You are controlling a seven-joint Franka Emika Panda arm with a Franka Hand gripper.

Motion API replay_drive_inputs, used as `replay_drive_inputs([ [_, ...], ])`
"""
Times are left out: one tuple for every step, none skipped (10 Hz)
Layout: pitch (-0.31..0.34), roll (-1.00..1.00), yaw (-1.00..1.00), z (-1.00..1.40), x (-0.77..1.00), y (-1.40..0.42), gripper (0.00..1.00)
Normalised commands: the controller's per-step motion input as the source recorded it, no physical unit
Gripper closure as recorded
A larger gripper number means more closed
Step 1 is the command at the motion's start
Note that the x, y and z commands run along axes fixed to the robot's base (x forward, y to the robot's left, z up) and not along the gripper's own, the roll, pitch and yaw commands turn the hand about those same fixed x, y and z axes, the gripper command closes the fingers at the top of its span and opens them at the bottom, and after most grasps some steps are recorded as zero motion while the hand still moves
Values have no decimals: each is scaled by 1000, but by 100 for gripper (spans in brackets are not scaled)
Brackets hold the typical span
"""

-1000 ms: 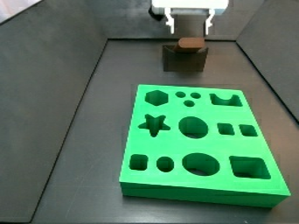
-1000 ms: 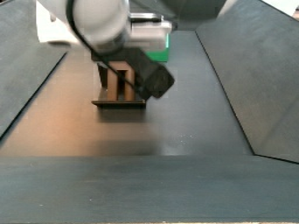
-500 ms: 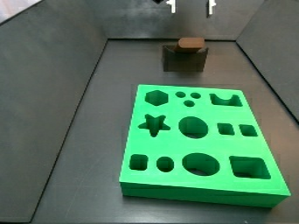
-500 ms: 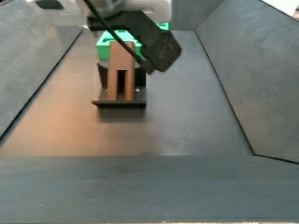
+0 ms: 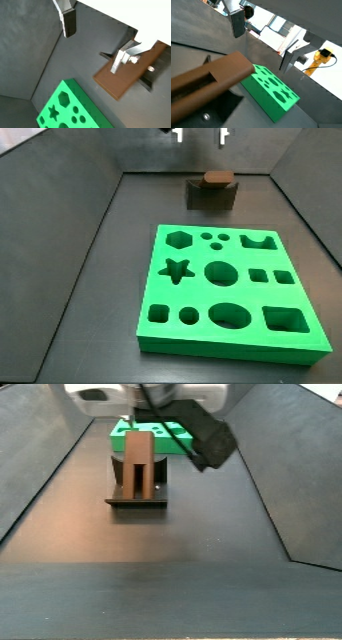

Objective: Pick up the square-circle object. Move up. Place the square-circle object on the fixture. Regrasp the square-circle object. Rotate the square-circle object. Move to above the board. Insert the square-circle object.
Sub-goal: Regrasp the square-circle object.

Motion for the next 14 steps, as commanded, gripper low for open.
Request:
replay_drive_inputs([
  [-55,100,-5,30,-1000,-12,0],
  [-73,111,-1,30,-1000,-15,0],
  [-86,113,5,28,-875,-16,0],
  [-94,115,13,26,-744,-16,0],
  [11,792,-1000,-689,-515,-1000,0],
  [1,795,-1000,-657,-341,-1000,0],
  [-30,788,-1000,-502,-176,-1000,0],
  [-56,781,-1000,-301,-80,-835,0],
  [-84,775,-1000,-180,-63,-614,0],
  [-122,770,-1000,-73,-62,-316,0],
  [-150,765,-1000,-21,-64,-115,0],
  [-177,755,-1000,5,-58,-45,0],
  [-212,745,-1000,-9,-42,-47,0],
  [-239,736,-1000,-4,-43,-33,0],
])
